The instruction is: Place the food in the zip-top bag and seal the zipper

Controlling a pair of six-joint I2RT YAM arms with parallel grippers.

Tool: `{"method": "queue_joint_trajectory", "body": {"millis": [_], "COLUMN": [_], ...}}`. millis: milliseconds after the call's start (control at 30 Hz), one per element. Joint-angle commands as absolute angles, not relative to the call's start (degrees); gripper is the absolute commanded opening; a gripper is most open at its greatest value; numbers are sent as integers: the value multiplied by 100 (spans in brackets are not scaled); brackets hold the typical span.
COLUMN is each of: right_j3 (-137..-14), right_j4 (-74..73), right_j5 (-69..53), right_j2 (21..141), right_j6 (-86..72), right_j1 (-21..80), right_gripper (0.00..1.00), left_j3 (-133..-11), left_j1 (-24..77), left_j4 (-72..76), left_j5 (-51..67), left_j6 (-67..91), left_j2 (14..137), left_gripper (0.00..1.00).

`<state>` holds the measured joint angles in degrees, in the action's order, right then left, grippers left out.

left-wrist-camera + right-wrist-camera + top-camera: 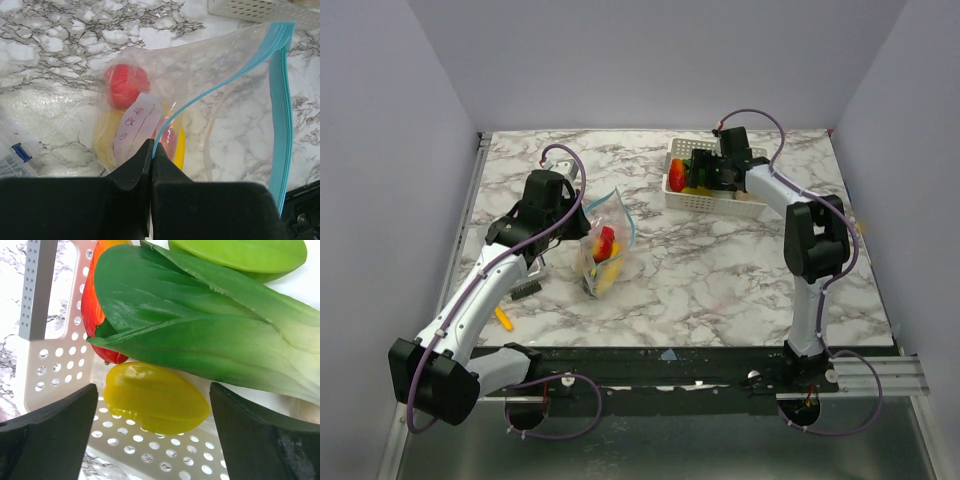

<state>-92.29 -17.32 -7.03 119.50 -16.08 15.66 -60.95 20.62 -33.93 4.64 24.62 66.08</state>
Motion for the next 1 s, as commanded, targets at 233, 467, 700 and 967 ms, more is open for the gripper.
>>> {"method": "queue_joint_trajectory", "body": {"millis": [233,467,700,967], "right_j3": [-9930,-10055,-9689,-9173], "right_j4": [-2587,-3148,-2778,-1808], "right_j5": [-1083,-147,588,168], "right_j2": [12662,12926,12652,12087], "right_j6": [-1102,-1177,-2482,-3096], "right_j1": [1671,1698,1696,1691], "right_gripper": [100,99,71,52], "left_j3": [-6056,-6052,-6047,-6021], "left_j1": [2021,2023,2021,2021], "left_j4": [-3324,-3324,-3319,-3325], "left_j5": [520,499,528,466], "left_j6": [2417,2408,2412,2399], "left_j2": [6610,6592,6608,6565], "left_gripper": [0,0,0,0]}}
